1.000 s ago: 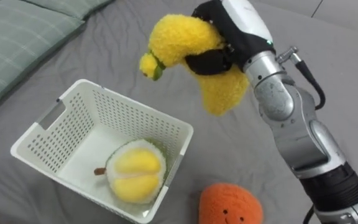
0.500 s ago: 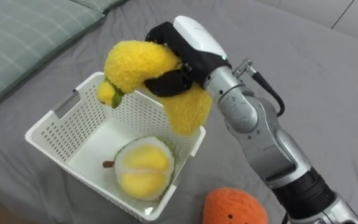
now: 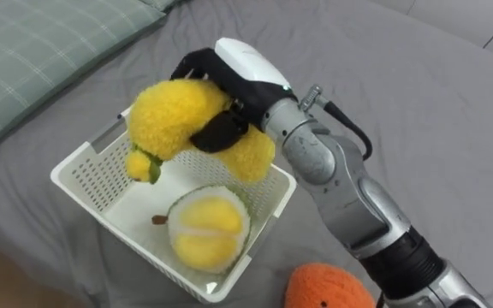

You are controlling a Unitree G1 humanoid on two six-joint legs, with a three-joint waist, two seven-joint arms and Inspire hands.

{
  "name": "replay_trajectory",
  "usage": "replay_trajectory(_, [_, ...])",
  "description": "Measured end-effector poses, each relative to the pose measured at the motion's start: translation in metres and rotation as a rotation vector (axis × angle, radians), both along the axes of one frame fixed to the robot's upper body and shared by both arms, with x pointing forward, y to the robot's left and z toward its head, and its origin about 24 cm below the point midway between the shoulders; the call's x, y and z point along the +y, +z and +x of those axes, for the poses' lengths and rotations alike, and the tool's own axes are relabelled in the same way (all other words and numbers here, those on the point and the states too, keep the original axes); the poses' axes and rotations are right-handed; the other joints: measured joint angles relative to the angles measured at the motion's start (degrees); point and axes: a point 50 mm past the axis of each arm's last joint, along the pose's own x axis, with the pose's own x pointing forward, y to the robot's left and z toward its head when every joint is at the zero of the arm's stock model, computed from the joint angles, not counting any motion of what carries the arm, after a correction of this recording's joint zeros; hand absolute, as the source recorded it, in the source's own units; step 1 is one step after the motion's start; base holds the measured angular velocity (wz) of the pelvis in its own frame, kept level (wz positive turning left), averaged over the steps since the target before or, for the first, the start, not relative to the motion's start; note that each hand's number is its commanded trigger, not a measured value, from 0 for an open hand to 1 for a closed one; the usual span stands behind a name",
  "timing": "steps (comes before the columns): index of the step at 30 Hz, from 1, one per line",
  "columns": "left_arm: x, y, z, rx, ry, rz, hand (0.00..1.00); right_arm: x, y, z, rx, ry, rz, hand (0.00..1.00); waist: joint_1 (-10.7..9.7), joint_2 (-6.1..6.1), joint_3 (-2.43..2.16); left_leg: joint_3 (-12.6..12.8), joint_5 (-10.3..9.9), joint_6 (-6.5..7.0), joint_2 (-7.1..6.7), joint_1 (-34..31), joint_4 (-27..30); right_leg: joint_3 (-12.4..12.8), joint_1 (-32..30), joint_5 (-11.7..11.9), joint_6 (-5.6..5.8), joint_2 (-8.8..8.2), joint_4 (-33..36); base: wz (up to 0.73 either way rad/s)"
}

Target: Collect toys from the bed

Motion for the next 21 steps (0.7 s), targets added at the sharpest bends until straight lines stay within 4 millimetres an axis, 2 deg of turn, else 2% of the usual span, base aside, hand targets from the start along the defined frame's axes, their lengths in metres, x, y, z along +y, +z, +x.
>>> replay_trajectory(10, [0.0005, 0.0036, 0.0086, -0.033, -0.001, 0.001, 0.0, -0.0012, -0.0069, 0.0021, 0.038, -0.006, -0.028, 0.0, -0.22, -0.48, 0.25, 0.0, 0.0, 0.0, -0.02, -0.01, 0.05, 0.29, -0.04, 0.0, 0.0, 0.01, 0.0, 0.0])
replay_trajectory(21, [0.0014, 0.0029, 0.0065, 0.003, -0.005, 0.006, 0.0, -0.0023, -0.0039, 0.0044, 0.033, -0.017, -0.03, 0.0, -0.21, -0.43, 0.28, -0.14, 0.0, 0.0, -0.06, -0.03, 0.1, 0.14, -0.18, 0.0, 0.0, -0.02, 0.0, 0.0])
